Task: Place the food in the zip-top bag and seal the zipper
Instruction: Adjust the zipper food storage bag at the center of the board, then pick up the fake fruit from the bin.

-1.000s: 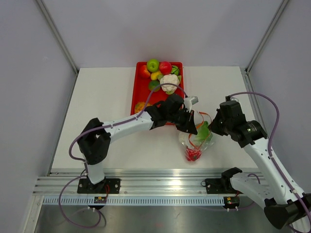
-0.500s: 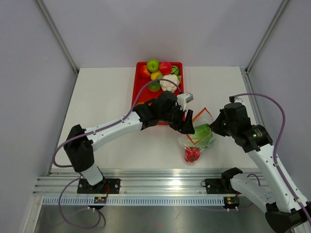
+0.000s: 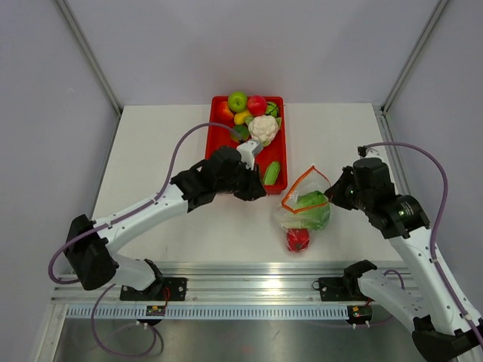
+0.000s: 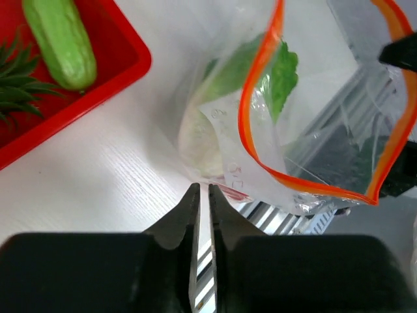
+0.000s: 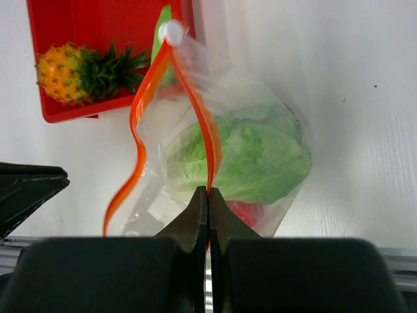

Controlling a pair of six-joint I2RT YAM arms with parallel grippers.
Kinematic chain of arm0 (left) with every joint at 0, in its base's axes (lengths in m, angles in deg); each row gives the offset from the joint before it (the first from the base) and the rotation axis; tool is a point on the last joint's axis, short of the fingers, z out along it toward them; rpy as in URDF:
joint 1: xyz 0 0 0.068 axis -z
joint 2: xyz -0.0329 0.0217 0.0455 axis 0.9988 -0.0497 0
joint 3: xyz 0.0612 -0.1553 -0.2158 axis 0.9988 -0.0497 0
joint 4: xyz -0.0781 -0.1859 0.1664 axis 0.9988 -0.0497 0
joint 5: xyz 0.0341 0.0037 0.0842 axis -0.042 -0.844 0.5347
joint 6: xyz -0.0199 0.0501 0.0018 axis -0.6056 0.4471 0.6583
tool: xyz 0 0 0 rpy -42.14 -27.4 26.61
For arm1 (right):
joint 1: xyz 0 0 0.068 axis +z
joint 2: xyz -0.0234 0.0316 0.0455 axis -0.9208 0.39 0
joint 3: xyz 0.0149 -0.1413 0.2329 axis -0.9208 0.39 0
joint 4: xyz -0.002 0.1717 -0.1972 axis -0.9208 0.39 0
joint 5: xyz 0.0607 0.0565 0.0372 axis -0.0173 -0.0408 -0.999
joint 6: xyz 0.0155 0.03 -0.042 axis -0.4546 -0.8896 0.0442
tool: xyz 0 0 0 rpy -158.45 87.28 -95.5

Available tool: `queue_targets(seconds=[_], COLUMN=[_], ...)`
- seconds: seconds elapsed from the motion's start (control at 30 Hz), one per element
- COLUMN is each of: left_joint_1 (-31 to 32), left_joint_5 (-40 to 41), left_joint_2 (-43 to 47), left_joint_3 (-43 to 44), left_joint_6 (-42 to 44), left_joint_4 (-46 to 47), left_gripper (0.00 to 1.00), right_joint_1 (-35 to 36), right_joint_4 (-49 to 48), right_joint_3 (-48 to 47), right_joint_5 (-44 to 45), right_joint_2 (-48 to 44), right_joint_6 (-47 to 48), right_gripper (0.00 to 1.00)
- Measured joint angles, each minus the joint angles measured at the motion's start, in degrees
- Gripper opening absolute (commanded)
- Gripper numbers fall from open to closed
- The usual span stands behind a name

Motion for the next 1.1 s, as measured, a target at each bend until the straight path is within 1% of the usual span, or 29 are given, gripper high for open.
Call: queue_targets(seconds=[0.03,0.07,0.1,0.13,0.17,0.23,0.37,0.47,0.53,0.63,0.73,0.87,0.97,1.1], left_joint_1=[-0.9,-1.8,-2.8,-4.0,-5.1,-7.4,-9.9,-10.2,-10.2,-10.2,-10.2,-10.2,-10.2,-10.2], left_joint_5=[0.1,0.2,0.2,0.2,0.2,0.0,-0.2,-0.2,-0.5,-1.4,-2.5,-2.9,-2.9,-2.8], left_joint_2=[0.0,-0.1,-0.2,-0.5,-1.1,-4.9,-15.2,-23.7,-29.0,-35.5,-40.4,-43.8,-45.9,-49.0], left_joint_3=[0.3,1.0,2.0,3.6,5.7,13.1,26.3,32.1,34.4,35.5,36.2,38.0,42.1,45.1], left_joint_6=[0.2,0.7,0.9,1.5,1.9,3.0,5.4,7.2,8.1,9.2,9.8,10.6,11.4,12.2], left_joint_4=[-0.4,-1.4,-2.3,-3.2,-4.4,-6.6,-7.8,-8.7,-9.9,-11.3,-13.2,-14.6,-14.9,-14.9], left_gripper=[0.28,0.35,0.47,0.54,0.58,0.61,0.63,0.62,0.61,0.61,0.61,0.62,0.63,0.63], right_joint_1=[0.0,0.0,0.0,0.0,0.0,0.0,0.0,0.0,0.0,0.0,0.0,0.0,0.0,0.0], right_joint_4=[0.1,0.1,0.2,0.3,0.6,1.3,1.9,2.5,2.6,3.0,3.2,3.2,3.2,3.1], right_joint_3=[-0.7,-1.5,-2.4,-3.3,-4.2,-5.9,-7.7,-8.4,-8.7,-8.8,-8.8,-8.8,-8.8,-8.8], right_joint_5=[0.0,0.0,0.1,0.1,0.2,0.5,1.1,1.2,1.2,1.2,1.2,1.1,1.0,0.4], right_joint_2=[0.0,0.0,0.0,0.0,0.0,0.1,0.2,0.6,0.9,1.3,1.3,1.6,1.9,2.7], right_joint_6=[0.0,0.0,0.0,0.0,0.0,0.0,0.0,0.1,0.2,0.2,0.2,0.2,0.2,0.1], right_gripper=[0.00,0.00,0.00,0.00,0.00,0.00,0.00,0.00,0.00,0.00,0.00,0.00,0.00,0.00])
